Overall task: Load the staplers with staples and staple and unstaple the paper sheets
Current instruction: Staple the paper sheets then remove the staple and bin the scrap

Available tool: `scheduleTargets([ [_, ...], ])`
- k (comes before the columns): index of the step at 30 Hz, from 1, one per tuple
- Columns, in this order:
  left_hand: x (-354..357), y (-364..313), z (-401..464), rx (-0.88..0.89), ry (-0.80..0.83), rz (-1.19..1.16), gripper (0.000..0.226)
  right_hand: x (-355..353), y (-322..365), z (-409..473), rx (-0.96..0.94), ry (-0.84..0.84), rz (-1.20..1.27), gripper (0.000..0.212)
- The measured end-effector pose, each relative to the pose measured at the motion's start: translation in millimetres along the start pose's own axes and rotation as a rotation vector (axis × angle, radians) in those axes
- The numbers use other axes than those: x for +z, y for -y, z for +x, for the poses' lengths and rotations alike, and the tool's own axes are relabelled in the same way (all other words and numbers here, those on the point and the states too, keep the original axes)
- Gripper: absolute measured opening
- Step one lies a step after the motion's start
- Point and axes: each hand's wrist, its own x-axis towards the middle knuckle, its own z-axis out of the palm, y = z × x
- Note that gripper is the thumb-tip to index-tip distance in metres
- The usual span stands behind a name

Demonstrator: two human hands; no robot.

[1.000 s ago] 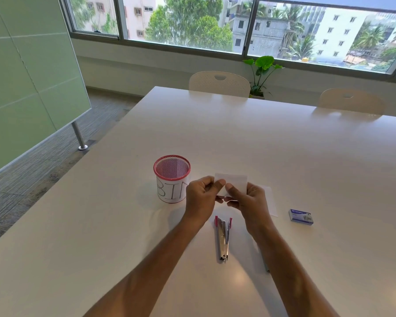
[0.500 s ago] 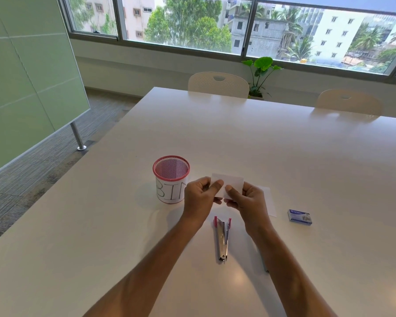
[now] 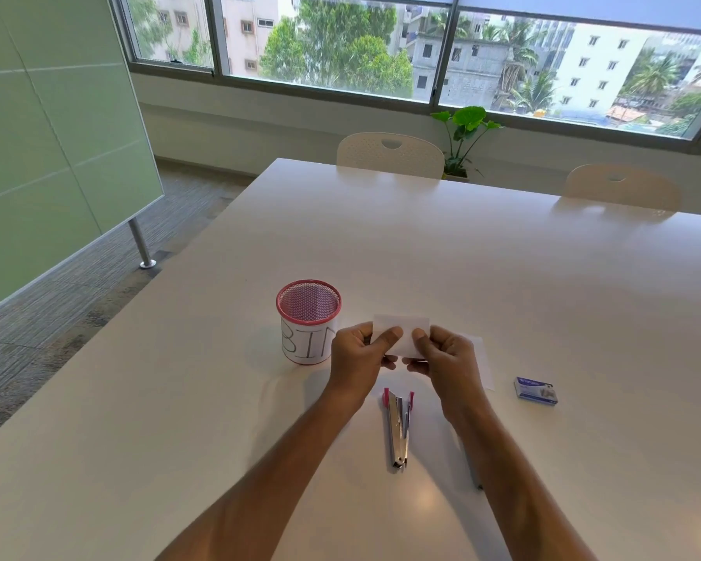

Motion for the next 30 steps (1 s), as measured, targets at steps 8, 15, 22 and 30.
scheduleTargets([
  [8, -4, 9, 9, -0.002, -0.015, -0.013, 0.025, -10, 2, 5, -0.087, -0.143, -0.048, 0.018],
  [15, -4, 22, 10, 0.133, 0.091, 0.321, 0.029, 6, 18, 18, -0.271, -0.136, -0.193, 0.018],
  [22, -6, 18, 9, 0.258, 0.118, 0.48, 0.031, 62, 52, 44, -0.463, 0.018, -0.506, 0.014],
  [30, -7, 16, 7, 0.2, 0.096, 0.442, 0.029, 102, 70, 64, -0.614, 0.238, -1.02, 0.02],
])
